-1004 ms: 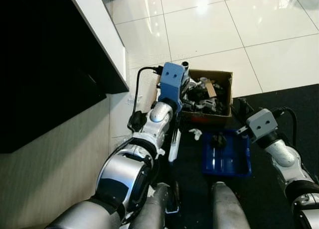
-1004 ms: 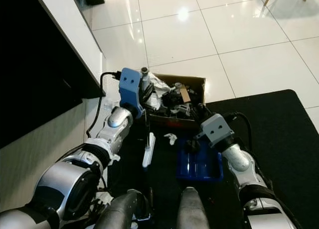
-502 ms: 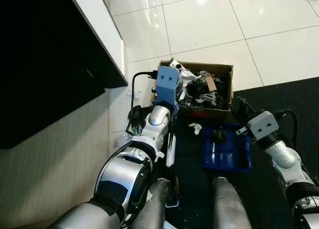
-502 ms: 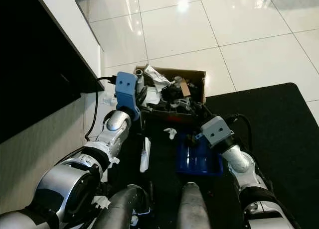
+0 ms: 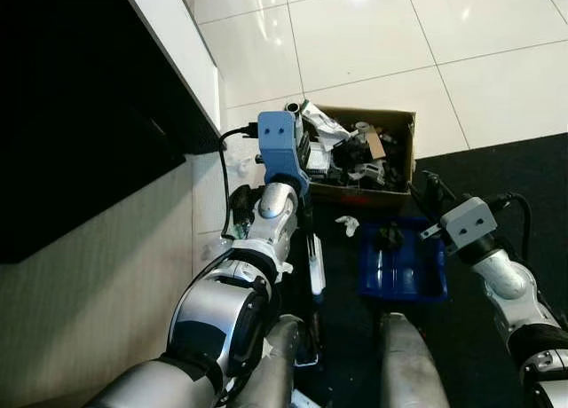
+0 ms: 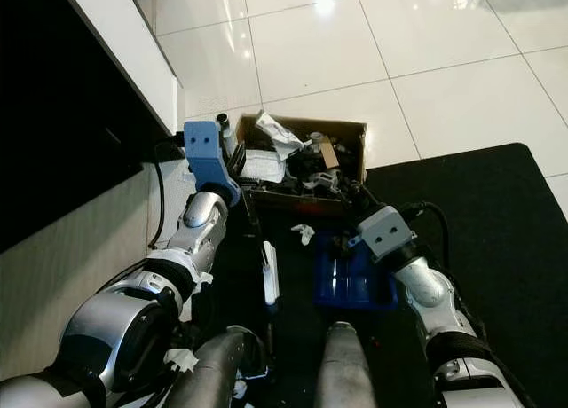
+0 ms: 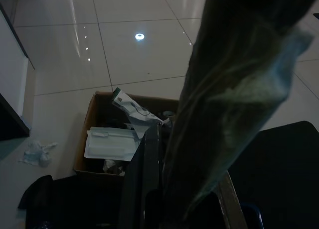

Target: Sweep floor

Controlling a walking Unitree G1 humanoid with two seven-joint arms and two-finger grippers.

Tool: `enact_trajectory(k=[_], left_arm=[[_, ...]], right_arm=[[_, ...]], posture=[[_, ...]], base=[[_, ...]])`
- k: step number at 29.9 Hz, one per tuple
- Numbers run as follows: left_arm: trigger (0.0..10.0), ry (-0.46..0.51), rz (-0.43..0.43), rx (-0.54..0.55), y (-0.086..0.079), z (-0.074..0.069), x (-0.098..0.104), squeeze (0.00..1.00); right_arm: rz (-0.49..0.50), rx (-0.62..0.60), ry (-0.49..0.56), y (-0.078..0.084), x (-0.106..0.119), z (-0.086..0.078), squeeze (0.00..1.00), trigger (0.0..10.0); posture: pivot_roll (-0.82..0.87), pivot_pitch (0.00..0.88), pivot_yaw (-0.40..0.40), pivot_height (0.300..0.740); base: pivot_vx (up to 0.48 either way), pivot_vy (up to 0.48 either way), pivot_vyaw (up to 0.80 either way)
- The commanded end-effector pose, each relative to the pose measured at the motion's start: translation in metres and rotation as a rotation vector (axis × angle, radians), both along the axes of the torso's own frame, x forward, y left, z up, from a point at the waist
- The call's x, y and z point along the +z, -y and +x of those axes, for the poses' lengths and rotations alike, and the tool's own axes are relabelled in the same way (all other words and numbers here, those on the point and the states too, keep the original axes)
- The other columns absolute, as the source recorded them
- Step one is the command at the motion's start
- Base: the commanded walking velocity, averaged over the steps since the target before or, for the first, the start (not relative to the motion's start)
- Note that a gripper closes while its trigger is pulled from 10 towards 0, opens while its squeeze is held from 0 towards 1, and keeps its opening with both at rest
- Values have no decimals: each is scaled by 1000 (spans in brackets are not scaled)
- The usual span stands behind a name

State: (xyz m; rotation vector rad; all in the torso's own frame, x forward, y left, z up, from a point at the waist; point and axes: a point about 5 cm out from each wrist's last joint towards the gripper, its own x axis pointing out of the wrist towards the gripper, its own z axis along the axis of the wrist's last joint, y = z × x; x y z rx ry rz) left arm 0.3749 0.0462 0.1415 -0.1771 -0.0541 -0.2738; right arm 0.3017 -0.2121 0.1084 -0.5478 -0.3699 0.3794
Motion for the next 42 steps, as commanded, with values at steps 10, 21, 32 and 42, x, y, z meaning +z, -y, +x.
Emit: enact_trajectory(k=[10, 21, 32, 42], left_arm=[[10000, -132, -318, -206, 98, -35, 7, 0], [10000, 29, -131, -264, 84, -27, 17, 0], [10000, 303, 31, 67, -68, 15, 64, 0], [10000, 296, 147, 228, -120, -3, 66, 0]], right_arm=[[-45, -14, -75, 7, -14, -7, 0, 10000], [-42, -18, -71, 4, -11, -2, 0, 10000], [76, -48, 44, -4, 15, 13, 0, 10000], [201, 8, 65, -34, 33, 30, 0, 10000]], posture=[[-217, 341, 172, 740], [-178, 300, 168, 740], [-121, 178, 125, 740], [-72, 102, 79, 740]], base=[[0, 0, 0], [0, 0, 0], [0, 0, 0], [0, 0, 0]])
